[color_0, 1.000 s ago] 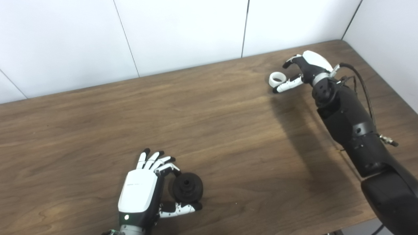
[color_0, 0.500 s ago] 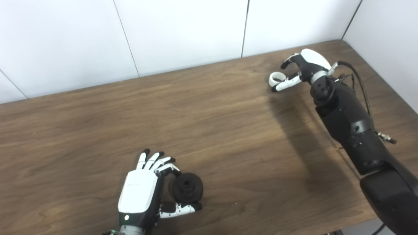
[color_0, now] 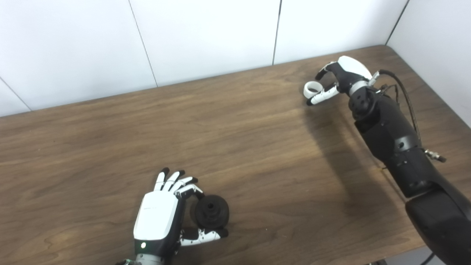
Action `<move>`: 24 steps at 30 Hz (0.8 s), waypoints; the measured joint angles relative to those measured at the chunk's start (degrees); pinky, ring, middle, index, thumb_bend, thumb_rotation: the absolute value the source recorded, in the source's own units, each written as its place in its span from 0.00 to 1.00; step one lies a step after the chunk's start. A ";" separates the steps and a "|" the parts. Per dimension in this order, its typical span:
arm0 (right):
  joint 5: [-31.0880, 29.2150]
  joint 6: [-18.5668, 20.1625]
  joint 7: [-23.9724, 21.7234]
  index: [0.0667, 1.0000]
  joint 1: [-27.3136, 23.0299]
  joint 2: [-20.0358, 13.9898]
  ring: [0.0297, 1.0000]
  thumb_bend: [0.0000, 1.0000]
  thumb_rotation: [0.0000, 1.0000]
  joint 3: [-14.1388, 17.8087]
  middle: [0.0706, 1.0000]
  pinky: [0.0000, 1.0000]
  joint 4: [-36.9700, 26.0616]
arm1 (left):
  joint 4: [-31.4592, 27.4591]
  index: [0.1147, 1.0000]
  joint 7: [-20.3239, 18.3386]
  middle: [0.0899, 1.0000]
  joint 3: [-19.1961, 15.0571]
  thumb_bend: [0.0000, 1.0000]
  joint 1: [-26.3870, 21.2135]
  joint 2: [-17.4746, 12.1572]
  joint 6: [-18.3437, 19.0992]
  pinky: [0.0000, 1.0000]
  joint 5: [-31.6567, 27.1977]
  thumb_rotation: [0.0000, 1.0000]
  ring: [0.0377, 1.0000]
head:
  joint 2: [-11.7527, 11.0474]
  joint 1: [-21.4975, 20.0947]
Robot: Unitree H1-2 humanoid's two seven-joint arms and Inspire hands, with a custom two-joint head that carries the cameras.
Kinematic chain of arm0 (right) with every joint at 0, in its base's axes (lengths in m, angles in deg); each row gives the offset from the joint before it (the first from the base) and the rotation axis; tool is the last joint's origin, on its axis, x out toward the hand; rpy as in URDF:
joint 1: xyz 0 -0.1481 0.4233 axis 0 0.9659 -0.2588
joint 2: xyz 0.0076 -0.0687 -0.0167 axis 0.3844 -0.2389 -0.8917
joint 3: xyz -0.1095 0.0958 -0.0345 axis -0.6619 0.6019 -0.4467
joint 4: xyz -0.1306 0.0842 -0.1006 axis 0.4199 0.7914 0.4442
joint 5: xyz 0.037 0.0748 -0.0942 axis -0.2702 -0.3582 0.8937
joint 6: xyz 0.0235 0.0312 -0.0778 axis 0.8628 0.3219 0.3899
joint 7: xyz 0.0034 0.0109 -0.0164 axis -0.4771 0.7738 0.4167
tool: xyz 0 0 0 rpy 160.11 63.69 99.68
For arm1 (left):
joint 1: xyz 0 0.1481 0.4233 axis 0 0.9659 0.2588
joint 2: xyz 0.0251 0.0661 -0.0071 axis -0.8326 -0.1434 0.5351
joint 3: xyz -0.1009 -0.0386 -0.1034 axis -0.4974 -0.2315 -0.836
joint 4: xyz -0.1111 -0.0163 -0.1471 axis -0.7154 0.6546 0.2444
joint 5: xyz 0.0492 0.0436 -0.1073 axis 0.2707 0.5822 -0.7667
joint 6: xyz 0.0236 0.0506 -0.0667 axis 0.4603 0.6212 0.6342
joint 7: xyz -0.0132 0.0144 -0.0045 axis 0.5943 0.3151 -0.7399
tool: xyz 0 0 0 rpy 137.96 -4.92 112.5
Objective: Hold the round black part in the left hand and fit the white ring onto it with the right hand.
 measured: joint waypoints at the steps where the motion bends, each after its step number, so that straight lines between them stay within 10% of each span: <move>1: -0.01 0.00 0.03 0.66 0.00 0.00 0.96 0.78 0.27 -0.05 0.92 0.84 0.00 | -0.01 0.42 -0.04 0.76 0.00 0.52 0.00 0.00 0.02 1.00 0.03 0.06 0.89 | 0.00 0.00; 24: -0.93 0.00 0.25 0.64 0.04 -0.02 0.96 0.75 0.23 -0.55 0.91 0.84 0.20 | -0.15 0.42 -0.22 0.76 0.05 0.52 0.02 0.04 0.08 1.00 0.15 0.06 0.89 | 0.44 0.35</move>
